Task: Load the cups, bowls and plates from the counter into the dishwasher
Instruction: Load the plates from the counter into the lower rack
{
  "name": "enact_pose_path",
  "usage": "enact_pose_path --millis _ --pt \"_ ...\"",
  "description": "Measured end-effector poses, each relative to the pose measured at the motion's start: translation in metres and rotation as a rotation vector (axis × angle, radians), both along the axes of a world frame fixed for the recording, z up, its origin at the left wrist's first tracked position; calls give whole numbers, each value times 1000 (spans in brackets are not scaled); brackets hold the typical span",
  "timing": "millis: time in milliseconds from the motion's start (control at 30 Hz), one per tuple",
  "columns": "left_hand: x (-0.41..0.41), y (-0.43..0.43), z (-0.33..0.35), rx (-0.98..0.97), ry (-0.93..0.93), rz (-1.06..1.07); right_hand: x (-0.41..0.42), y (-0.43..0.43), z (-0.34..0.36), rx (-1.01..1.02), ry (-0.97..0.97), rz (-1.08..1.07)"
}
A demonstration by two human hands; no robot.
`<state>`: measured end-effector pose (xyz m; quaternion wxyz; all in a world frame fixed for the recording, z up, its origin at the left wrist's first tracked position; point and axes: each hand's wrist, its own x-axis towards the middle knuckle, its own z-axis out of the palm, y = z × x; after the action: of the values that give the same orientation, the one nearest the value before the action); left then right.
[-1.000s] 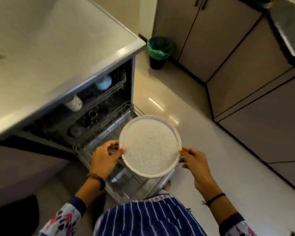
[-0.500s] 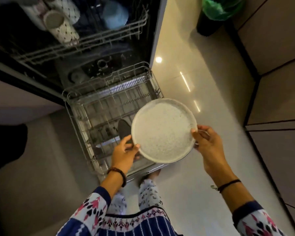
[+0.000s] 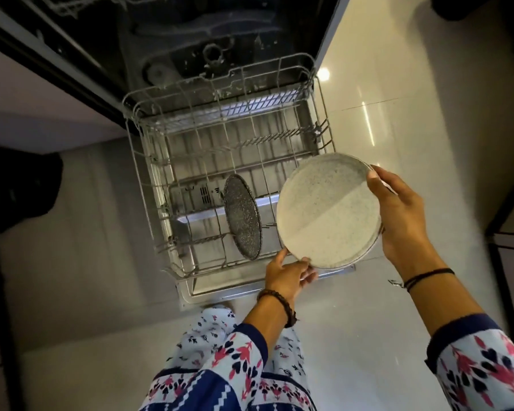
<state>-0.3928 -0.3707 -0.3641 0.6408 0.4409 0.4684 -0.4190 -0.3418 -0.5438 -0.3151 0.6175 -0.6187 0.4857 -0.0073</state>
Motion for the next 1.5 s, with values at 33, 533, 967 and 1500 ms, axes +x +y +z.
enact_pose_path --millis 33,533,967,1500 --pt "1 0 -10 8 7 23 5 3 -8 13 11 21" --pt "4 13 -76 23 100 300 56 51 -90 -13 48 407" --pt "20 22 -73 -11 186 233 66 79 -109 -476 152 880" --pt "21 26 -52 41 102 121 45 91 -110 -404 207 958"
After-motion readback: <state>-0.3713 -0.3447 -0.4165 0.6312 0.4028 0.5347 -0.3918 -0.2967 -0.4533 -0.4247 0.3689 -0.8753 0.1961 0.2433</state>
